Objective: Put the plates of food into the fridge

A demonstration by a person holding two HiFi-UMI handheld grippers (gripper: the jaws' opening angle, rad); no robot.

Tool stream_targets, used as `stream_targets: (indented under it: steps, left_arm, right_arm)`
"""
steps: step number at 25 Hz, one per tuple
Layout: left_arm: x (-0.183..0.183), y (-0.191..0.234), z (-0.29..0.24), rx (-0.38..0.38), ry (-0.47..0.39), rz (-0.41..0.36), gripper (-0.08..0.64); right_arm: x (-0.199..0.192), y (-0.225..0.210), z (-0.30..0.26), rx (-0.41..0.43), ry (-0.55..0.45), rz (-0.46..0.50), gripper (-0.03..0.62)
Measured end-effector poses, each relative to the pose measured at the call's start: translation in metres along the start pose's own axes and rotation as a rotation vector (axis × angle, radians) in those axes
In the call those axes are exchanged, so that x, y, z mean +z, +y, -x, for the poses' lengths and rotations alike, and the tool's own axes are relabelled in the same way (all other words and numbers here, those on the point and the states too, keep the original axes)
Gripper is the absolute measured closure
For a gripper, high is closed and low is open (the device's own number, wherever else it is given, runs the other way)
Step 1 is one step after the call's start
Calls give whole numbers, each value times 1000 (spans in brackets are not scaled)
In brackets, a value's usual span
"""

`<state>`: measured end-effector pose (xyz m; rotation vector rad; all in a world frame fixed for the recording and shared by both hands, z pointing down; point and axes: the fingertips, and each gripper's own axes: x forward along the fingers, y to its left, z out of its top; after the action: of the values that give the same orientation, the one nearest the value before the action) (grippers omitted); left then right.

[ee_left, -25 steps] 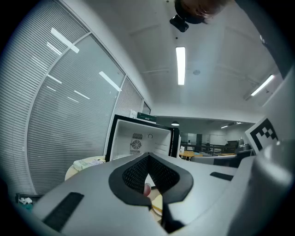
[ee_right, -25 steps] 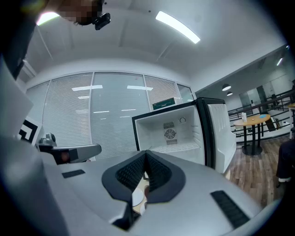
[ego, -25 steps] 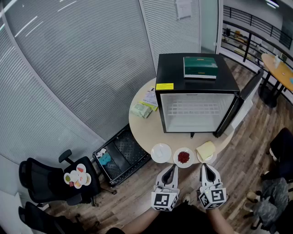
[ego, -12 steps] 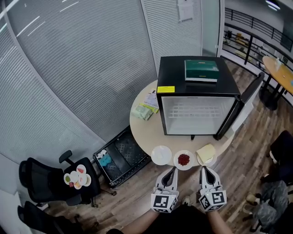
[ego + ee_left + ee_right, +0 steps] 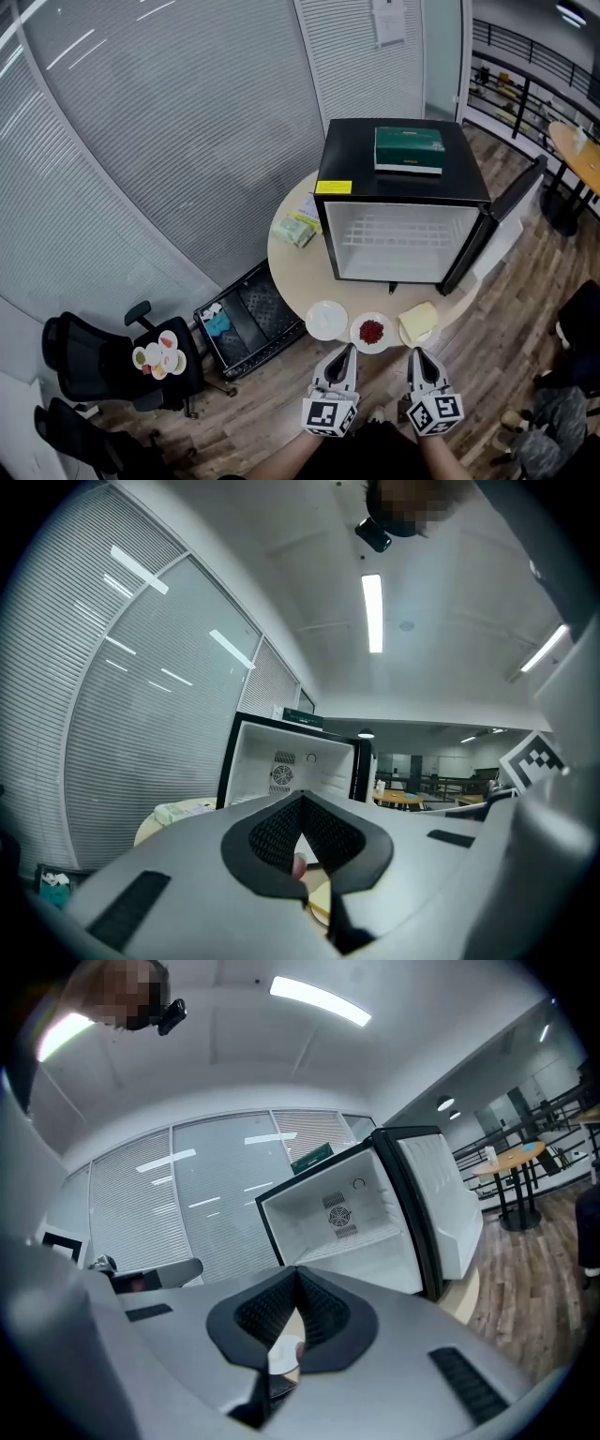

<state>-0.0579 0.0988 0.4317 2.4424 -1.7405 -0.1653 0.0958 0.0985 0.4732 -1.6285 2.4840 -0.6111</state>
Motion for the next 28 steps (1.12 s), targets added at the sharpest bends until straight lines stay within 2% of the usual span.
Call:
stream_targets:
  steps: [5,11,20,28]
  left_arm:
    - [-1,-2,-6,35,-8,15,555]
    - [-6,2,-29,7,-14,3,556]
    - [-4,22,-78,-55,-13,32,556]
    - [-34,26,-103,-86,46,52,556]
  right_arm:
    - [-8,-14,-6,19,22,-41,588]
    - [-16,-37,-24,-8,19,-97,588]
    - [-60,-84,-56,-73,71,-279,588]
    - [-122,-131,-55,-156,88,-530,588]
